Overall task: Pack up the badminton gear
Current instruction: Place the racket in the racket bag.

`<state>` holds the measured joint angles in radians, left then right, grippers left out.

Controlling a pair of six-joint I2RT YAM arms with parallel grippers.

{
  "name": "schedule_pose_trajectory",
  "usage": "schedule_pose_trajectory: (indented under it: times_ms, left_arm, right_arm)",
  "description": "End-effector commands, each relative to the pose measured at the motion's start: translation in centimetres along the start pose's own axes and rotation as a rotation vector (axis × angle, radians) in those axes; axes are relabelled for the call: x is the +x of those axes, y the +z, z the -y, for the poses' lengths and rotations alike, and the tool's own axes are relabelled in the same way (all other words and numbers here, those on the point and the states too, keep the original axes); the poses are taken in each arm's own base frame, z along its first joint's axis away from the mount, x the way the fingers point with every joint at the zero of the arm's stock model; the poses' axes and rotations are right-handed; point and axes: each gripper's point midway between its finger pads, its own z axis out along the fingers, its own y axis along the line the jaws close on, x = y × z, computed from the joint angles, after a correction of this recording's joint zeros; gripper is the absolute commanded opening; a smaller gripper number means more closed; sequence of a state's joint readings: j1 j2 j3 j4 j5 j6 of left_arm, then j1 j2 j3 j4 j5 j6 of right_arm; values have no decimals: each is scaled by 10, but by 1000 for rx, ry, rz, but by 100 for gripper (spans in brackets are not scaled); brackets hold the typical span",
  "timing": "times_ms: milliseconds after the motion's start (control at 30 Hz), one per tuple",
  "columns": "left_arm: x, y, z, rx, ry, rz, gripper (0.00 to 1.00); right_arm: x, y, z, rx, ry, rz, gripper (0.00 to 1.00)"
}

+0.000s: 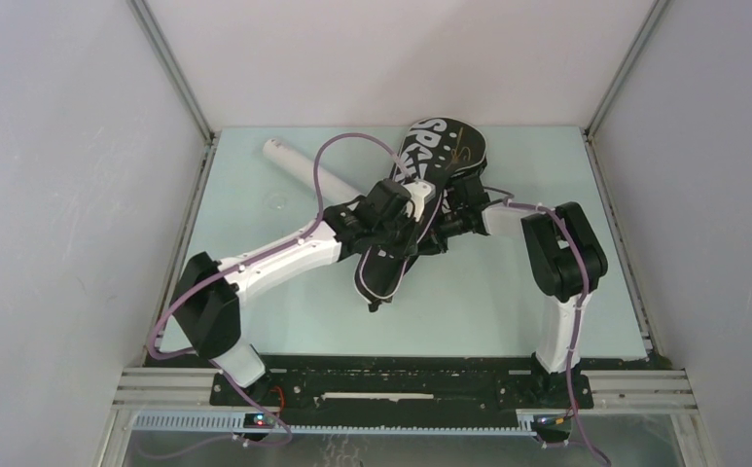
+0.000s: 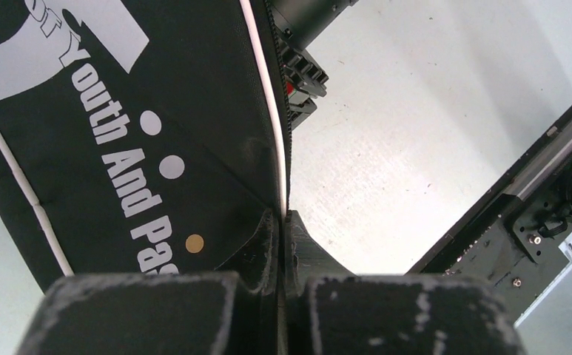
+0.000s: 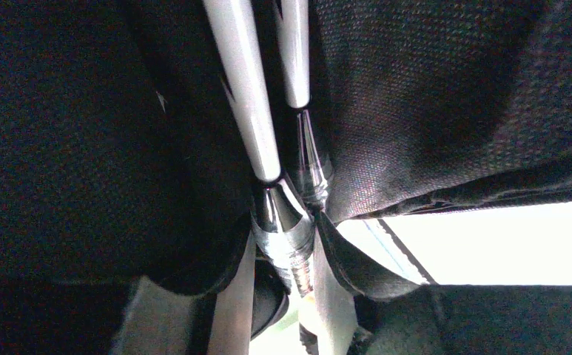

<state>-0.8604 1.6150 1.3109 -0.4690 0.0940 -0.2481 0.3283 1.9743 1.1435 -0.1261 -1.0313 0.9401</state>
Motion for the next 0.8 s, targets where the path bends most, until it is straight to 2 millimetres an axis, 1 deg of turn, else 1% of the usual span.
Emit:
schedule_pose_trajectory:
  times_ms: [0, 100, 233, 300, 367, 467, 500, 567, 667, 733, 767]
  left_arm:
    - [-22, -1, 35, 97, -17, 92, 0]
    - [-15, 8, 36, 85, 12, 70, 0]
    - [-1, 14, 25, 15, 106, 60, 0]
    - [5, 15, 23, 4, 128, 52, 0]
    - [11, 15, 19, -9, 177, 41, 1]
    - [30, 15, 19, -5, 247, 5, 11]
    - [35, 16, 20, 1, 267, -3, 16]
    - [43, 19, 24, 8, 312, -21, 21]
    - [41, 18, 26, 14, 364, -18, 28]
    - [32, 13, 21, -18, 417, 0, 39]
    - [28, 10, 20, -20, 440, 7, 42]
  right_arm:
    - [-98, -23, -49, -117, -84, 374, 18]
    - [-100, -31, -54, -176, -63, 373, 18]
    - [-115, -52, -56, -210, -46, 418, 15]
    - [-121, -60, -55, -216, -38, 437, 14]
    - [-128, -65, -49, -197, -33, 463, 14]
    - [-145, -72, -39, -175, -3, 498, 13]
    - [-149, -71, -37, -169, -4, 503, 13]
    - [-151, -65, -34, -149, -3, 496, 13]
    - [-147, -56, -34, -141, -11, 480, 12]
    - [-148, -55, -31, -123, -20, 489, 11]
    - [-149, -56, -29, -112, -22, 498, 11]
